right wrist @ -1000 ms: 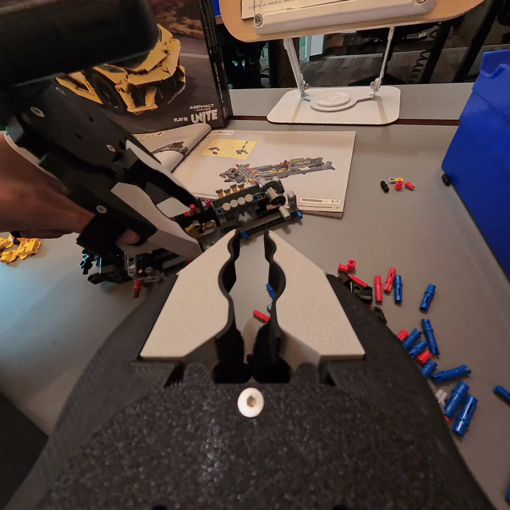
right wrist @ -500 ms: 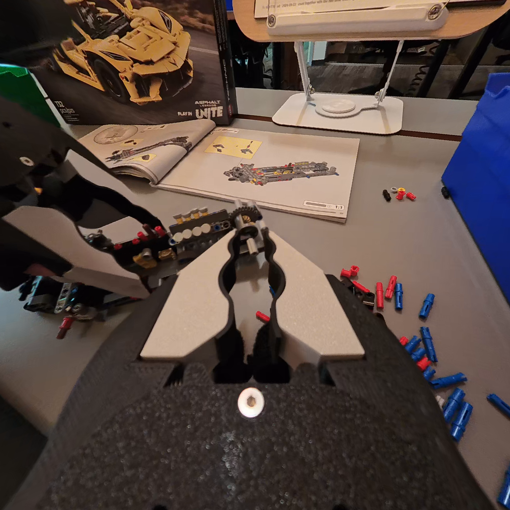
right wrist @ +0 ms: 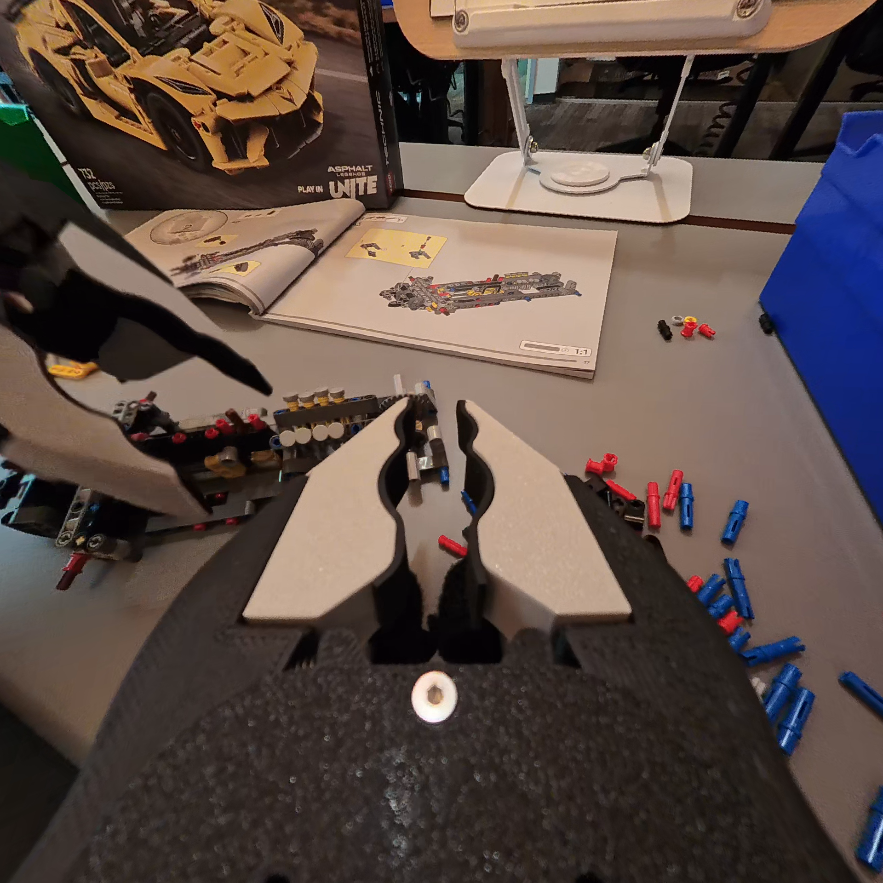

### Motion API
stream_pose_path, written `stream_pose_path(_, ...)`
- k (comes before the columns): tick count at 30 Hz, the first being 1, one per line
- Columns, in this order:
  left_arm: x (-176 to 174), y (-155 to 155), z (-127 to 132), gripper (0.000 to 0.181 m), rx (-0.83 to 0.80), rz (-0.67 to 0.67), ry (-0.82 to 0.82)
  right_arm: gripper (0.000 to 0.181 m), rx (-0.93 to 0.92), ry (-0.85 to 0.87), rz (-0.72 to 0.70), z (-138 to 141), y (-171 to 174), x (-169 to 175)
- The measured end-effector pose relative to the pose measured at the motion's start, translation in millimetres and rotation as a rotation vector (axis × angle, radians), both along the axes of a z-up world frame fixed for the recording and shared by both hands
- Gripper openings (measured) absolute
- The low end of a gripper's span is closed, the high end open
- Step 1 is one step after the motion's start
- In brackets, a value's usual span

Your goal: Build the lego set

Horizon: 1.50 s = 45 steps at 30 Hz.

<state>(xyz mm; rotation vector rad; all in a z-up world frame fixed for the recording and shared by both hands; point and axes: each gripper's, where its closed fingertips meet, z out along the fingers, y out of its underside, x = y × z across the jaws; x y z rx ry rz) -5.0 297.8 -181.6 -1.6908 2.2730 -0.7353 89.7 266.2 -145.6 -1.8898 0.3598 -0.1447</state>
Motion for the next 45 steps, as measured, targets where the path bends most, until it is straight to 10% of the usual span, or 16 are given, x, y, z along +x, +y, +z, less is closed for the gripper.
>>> stream_pose_path(5, 80.4, 13.2, 54.6, 0.055, 0.07, -0.113, -0.224, 0.016, 0.021, 0.023, -0.003, 2.4, -1.2, 1.2)
stream_pose_path(15, 192.2, 18.7, -5.7, 0.054, 0.236, -0.301, -0.225, 0.016, 0.032, 0.06, 0.026, 0.8, -0.2, -2.4)
stream_pose_path(45, 206.7, 36.3, -10.9, 0.057, 0.168, -0.302, -0.24, 0.017, 0.02, 0.098, 0.061, -3.6, 3.8, -8.0)
